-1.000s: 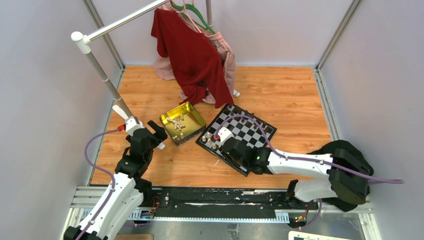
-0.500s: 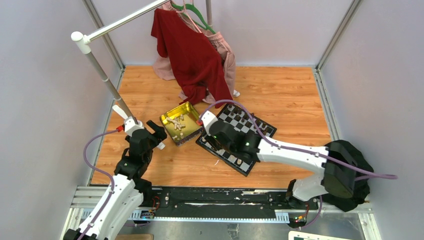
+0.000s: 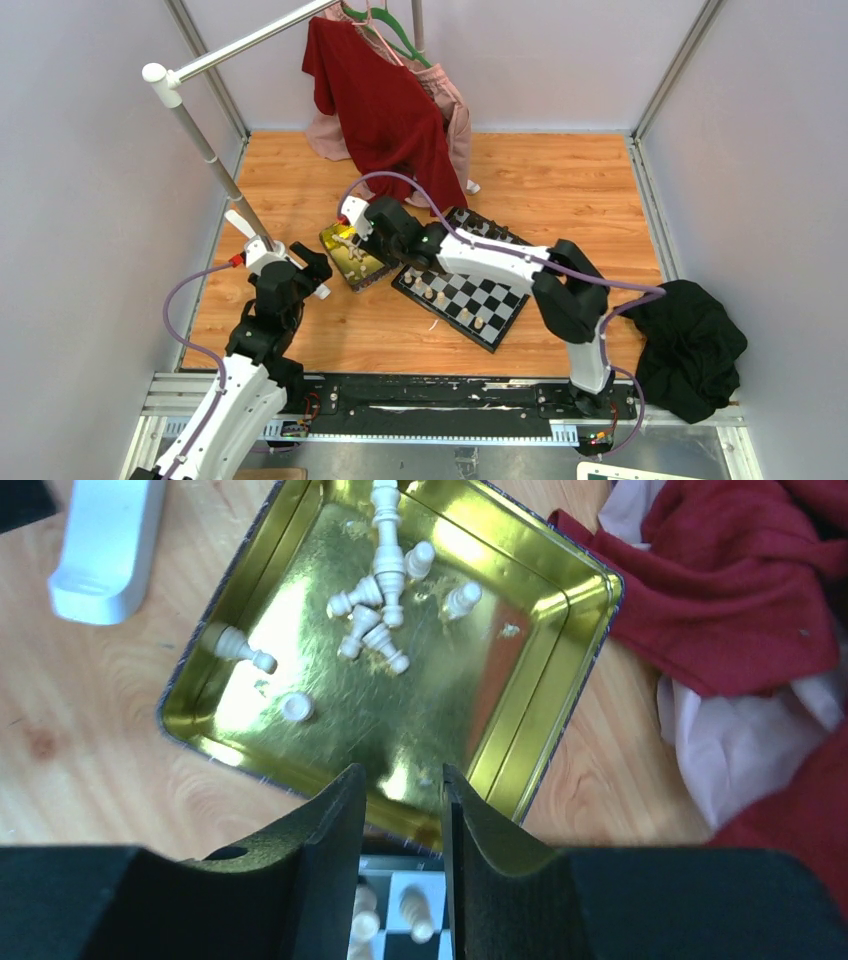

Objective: Set up the chess pieces on the board
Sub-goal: Pick up the chess piece from the storage box.

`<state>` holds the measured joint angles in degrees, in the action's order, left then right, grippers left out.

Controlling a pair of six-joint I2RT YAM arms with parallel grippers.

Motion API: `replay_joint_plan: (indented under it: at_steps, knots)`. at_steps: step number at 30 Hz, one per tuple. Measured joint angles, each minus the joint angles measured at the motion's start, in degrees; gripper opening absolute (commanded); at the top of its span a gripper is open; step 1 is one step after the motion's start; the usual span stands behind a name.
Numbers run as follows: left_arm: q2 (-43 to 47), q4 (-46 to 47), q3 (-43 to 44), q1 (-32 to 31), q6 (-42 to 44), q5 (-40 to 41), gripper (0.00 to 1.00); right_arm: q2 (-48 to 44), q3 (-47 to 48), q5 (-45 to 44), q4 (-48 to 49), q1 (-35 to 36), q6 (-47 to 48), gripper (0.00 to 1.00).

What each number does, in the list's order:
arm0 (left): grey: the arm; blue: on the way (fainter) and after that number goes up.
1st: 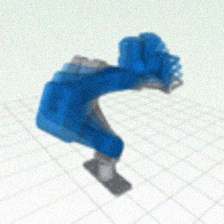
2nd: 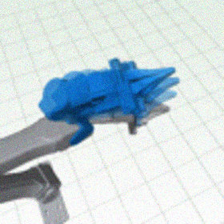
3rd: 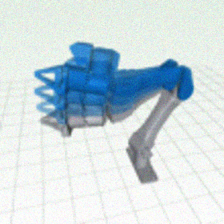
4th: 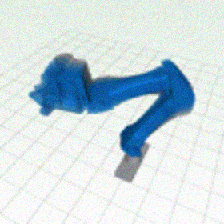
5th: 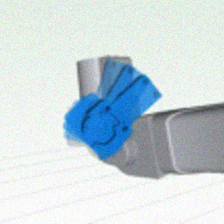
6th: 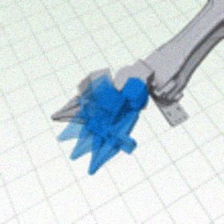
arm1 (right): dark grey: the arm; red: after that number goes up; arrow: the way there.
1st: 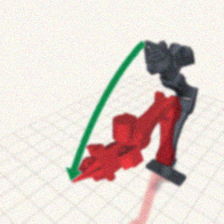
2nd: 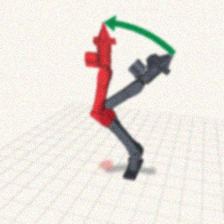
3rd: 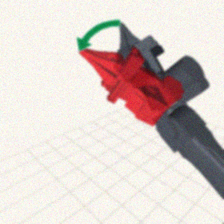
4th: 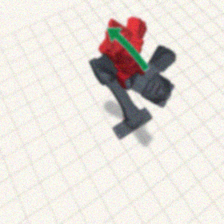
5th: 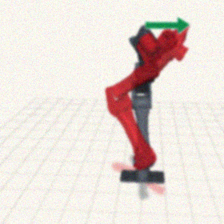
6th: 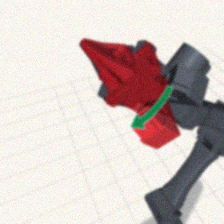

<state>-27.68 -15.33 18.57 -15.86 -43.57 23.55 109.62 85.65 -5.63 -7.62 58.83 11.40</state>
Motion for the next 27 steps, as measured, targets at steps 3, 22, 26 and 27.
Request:
replay_joint_plan:
  at_steps: [3, 22, 26, 27]
  knots:
    - [-0.4, 0.0, 0.0, 0.0, -0.6, 0.0, 0.90, 4.9, 4.3, 4.2, -0.1, -2.1, 2.4, 0.35]
    - [-1.4, 0.8, 0.0, 0.0, -1.7, -0.4, 0.89, 18.9, 15.8, 19.5, -0.1, -6.1, 10.5, 0.28]
    - [-1.5, 1.4, 0.0, 0.0, -1.7, -0.5, 0.89, 20.4, 16.5, 20.6, -0.2, -6.1, 11.1, 0.26]
    - [-1.5, 1.5, 0.0, 0.0, -1.7, -0.5, 0.89, 20.8, 16.8, 20.7, -0.2, -6.1, 11.2, 0.26]
